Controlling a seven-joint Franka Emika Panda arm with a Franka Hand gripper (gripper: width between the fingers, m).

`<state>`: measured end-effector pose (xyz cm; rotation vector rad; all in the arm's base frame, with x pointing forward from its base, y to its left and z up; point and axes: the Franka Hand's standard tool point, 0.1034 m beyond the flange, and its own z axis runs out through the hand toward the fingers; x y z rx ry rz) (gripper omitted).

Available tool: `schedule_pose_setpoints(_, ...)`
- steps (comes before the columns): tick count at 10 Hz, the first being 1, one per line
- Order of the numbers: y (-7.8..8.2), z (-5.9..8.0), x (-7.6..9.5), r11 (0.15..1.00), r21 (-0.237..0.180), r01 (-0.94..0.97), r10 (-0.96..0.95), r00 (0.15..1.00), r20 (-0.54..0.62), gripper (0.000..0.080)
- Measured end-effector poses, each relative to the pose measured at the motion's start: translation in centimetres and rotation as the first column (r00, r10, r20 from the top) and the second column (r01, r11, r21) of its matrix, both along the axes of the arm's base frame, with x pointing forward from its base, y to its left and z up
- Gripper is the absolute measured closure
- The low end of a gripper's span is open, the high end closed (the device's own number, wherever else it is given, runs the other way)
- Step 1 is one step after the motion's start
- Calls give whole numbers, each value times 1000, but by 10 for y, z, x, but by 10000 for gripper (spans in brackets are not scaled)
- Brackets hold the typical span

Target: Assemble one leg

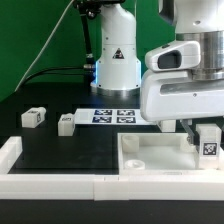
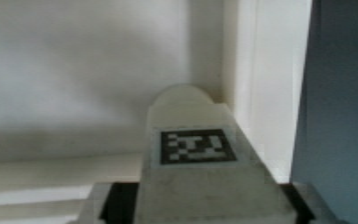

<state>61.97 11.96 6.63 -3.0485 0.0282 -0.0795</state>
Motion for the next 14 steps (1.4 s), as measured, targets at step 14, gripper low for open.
schedule_pose_setpoints(14, -39, 0, -2, 674, -42, 737, -738, 675, -1, 326)
